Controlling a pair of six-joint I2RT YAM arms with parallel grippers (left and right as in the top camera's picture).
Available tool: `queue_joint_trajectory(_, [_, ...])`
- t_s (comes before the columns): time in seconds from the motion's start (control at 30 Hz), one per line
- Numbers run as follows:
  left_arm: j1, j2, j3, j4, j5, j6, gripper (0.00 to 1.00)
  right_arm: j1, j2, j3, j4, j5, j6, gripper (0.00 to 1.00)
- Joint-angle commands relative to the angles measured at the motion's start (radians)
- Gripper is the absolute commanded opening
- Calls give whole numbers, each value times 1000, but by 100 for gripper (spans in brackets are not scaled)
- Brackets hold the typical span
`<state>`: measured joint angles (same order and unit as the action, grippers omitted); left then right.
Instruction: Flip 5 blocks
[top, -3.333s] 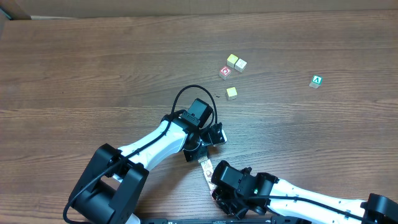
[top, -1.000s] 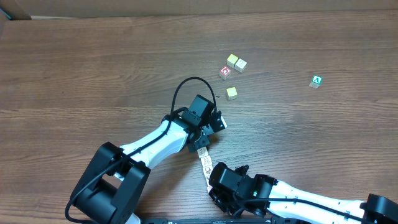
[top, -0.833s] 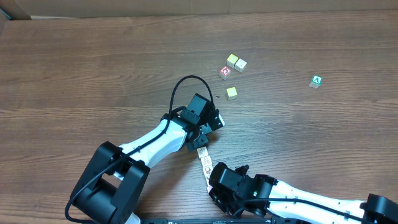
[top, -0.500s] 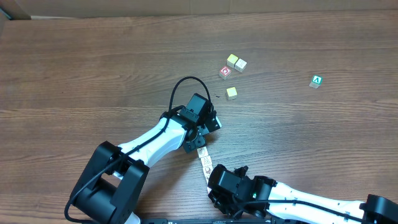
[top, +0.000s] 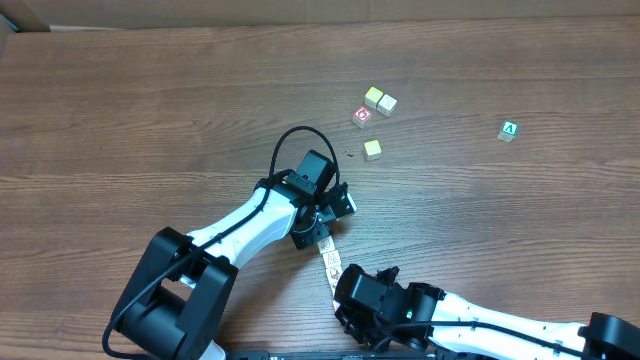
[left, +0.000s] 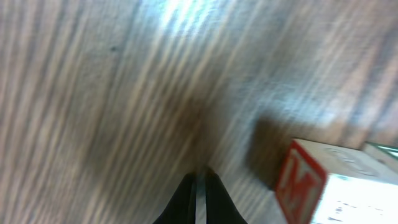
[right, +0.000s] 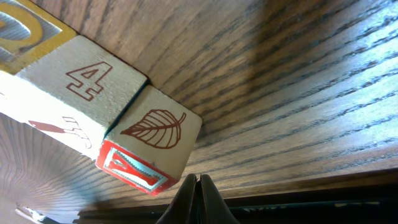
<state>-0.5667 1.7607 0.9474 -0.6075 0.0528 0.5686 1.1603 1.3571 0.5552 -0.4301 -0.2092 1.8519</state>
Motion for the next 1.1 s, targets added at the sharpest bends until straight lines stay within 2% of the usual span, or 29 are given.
queue_joint_trajectory(0.0, [-6,87,-80,-42,124,39,4,6,3,0,3,11,5,4])
queue_joint_trajectory(1.07, [-39,87,-57,-16,132,38,4,6,3,0,11,19,5,4])
